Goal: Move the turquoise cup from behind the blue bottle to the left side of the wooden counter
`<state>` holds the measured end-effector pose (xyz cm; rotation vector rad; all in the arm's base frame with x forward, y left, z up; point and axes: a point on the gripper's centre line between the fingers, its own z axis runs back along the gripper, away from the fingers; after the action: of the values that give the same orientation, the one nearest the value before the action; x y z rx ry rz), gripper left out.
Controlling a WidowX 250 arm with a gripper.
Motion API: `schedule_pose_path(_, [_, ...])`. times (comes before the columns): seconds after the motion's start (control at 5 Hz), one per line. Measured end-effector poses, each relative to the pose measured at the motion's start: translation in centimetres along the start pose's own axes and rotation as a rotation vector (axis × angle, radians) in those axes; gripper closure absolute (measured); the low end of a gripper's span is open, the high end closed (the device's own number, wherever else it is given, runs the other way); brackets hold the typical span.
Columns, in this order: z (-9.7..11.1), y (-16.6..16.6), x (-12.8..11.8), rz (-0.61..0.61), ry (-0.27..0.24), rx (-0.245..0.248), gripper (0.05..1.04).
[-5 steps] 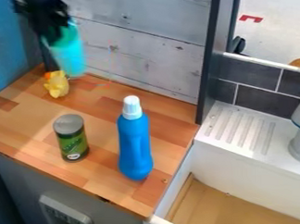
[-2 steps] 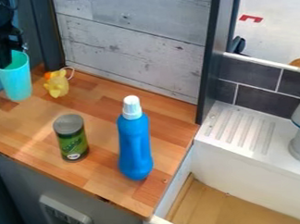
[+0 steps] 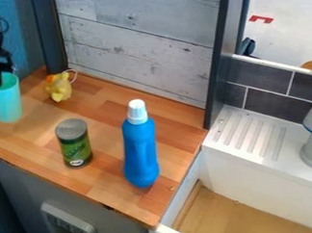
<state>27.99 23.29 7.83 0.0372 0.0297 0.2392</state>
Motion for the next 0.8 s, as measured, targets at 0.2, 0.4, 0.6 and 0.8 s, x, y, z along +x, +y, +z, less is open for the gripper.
schedule_pose_path(0.2, [-1.84, 0.05, 0.93, -0.026, 0.009, -0.035, 0.992])
schedule_pose_path(0.4, [-2.53, 0.03, 1.25, -0.026, -0.041, -0.125, 0.992])
schedule_pose_path(0.6, [-2.57, 0.22, 1.19, -0.024, -0.050, -0.123, 0.972])
schedule_pose_path(0.8, [-2.74, 0.14, 0.90, -0.037, -0.024, -0.115, 0.782])
